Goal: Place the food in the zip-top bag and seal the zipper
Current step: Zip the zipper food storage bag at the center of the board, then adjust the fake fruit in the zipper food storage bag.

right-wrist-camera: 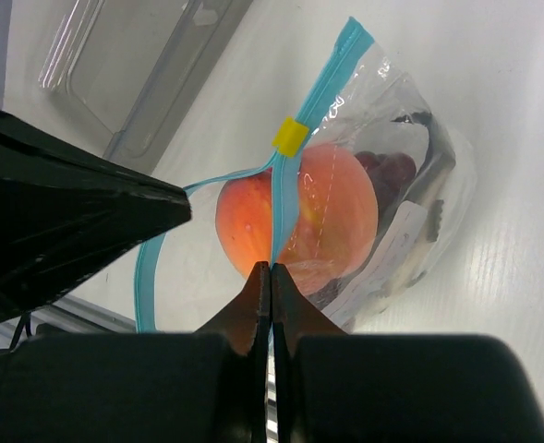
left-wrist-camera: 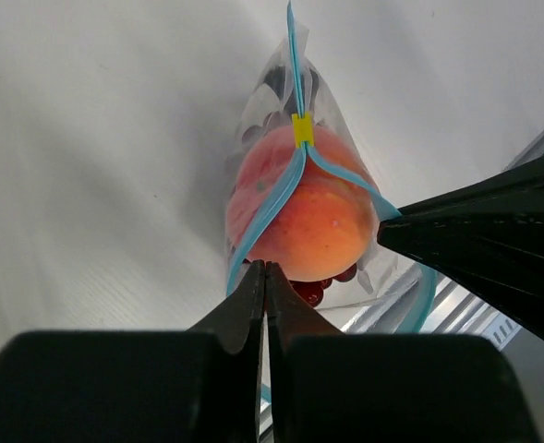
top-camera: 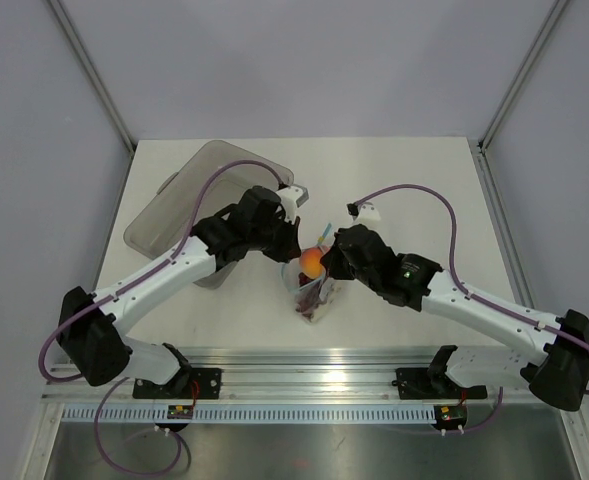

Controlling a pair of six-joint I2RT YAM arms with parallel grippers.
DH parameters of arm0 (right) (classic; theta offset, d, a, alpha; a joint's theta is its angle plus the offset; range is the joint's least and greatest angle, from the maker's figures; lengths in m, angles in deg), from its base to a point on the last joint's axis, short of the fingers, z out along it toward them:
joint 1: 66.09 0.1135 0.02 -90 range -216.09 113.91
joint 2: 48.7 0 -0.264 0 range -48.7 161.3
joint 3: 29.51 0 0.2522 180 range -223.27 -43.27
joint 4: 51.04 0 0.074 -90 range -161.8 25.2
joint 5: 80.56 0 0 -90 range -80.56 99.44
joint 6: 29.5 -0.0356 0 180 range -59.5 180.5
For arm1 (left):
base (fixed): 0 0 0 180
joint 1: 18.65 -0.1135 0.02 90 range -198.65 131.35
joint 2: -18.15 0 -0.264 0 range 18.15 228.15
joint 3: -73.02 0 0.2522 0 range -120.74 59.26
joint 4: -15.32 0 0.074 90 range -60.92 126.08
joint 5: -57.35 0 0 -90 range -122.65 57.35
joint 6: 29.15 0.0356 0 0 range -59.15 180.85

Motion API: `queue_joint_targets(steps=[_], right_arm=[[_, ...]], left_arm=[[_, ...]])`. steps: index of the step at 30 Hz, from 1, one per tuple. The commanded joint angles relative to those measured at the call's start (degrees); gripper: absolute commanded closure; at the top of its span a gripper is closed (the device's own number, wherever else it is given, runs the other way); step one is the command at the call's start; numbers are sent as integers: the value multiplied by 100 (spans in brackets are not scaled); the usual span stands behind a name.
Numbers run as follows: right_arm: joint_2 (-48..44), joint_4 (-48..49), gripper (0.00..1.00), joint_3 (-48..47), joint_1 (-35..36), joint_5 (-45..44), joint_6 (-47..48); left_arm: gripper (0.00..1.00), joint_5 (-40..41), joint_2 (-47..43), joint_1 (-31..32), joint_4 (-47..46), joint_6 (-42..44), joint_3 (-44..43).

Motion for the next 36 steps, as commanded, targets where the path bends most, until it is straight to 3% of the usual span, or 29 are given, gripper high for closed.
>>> queue_joint_targets(steps=[1, 10, 19, 36], right_arm=[[-187, 404, 100, 7, 52, -114, -53], [-214, 702, 100, 95, 52, 8, 44], [-135, 1151, 100, 148, 60, 351, 219], [-64, 1432, 100, 315, 52, 413, 299]], left_arm=[[100, -531, 135, -16, -255, 39, 16], [100, -970, 389, 11, -580, -251, 200], [100, -970, 811, 230, -1493, -822, 429], [100, -2596, 671, 292, -3207, -1815, 1211]])
